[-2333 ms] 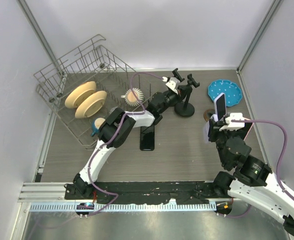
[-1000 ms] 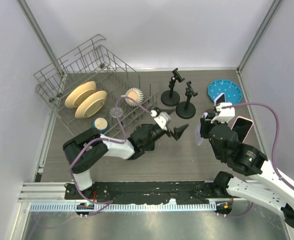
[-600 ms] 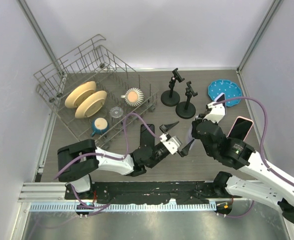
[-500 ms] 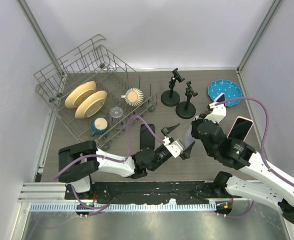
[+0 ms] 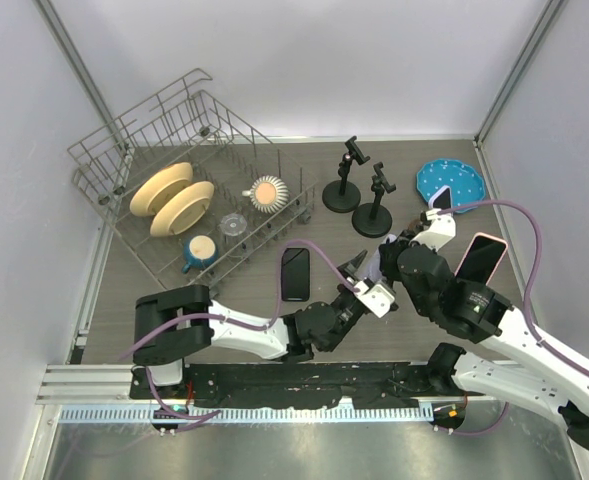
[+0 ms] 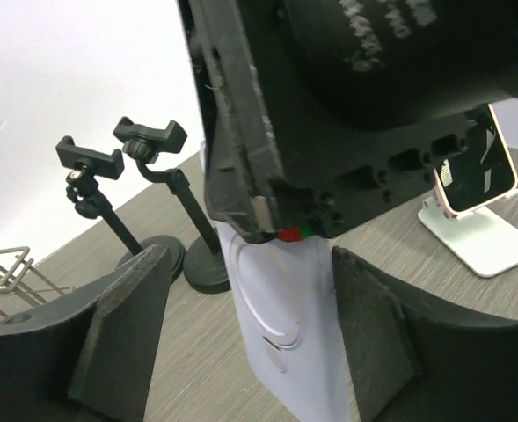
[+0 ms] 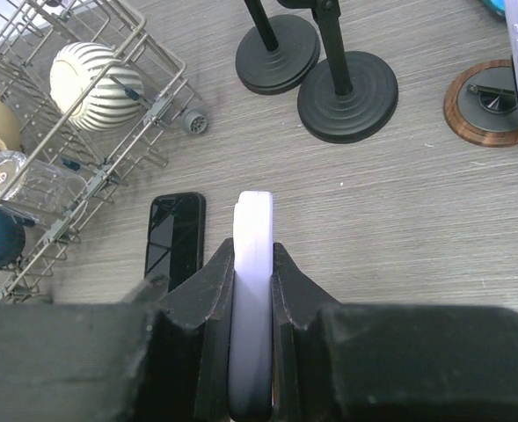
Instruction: Remove the phone from the phone stand
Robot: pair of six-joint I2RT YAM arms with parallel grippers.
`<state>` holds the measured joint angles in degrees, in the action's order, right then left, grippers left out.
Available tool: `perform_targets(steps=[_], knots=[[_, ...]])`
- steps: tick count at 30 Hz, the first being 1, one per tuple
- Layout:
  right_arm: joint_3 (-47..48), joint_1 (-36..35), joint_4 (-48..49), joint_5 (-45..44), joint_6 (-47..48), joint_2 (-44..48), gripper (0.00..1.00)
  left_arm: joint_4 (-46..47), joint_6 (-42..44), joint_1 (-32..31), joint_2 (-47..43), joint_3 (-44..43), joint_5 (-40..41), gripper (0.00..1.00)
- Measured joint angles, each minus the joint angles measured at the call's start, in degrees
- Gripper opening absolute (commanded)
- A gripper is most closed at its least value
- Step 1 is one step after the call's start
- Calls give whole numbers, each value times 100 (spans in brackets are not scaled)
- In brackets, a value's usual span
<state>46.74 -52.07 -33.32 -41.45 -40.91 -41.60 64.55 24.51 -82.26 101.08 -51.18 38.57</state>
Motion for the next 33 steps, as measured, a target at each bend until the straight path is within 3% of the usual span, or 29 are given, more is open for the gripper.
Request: perform_targets(steps=[5,6,8,9,12,15,21,27,33], knots=[[-28,0,127,4,-114,0,1,-162,17,-109,46,-57,181,42],[-42,0,175,9,-146,0,1,-210,39,-140,46,-61,212,32],[-63,0,210,13,-170,0,3,-273,44,-186,46,-68,254,22],[-72,0,238,15,-212,0,6,-299,79,-214,48,-68,293,12],[-96,4,313,9,-365,0,25,-308,85,-269,50,-85,455,0],[-114,7,387,-33,-444,0,48,-317,98,-289,44,-107,579,0],[-155,4,376,-35,-232,44,70,-949,-365,-254,-142,76,708,0],[-153,0,516,-92,81,407,79,-2170,-1749,-83,-863,459,275,0],[-151,0,546,-142,734,940,79,-3220,-3591,643,-1777,745,-544,0]])
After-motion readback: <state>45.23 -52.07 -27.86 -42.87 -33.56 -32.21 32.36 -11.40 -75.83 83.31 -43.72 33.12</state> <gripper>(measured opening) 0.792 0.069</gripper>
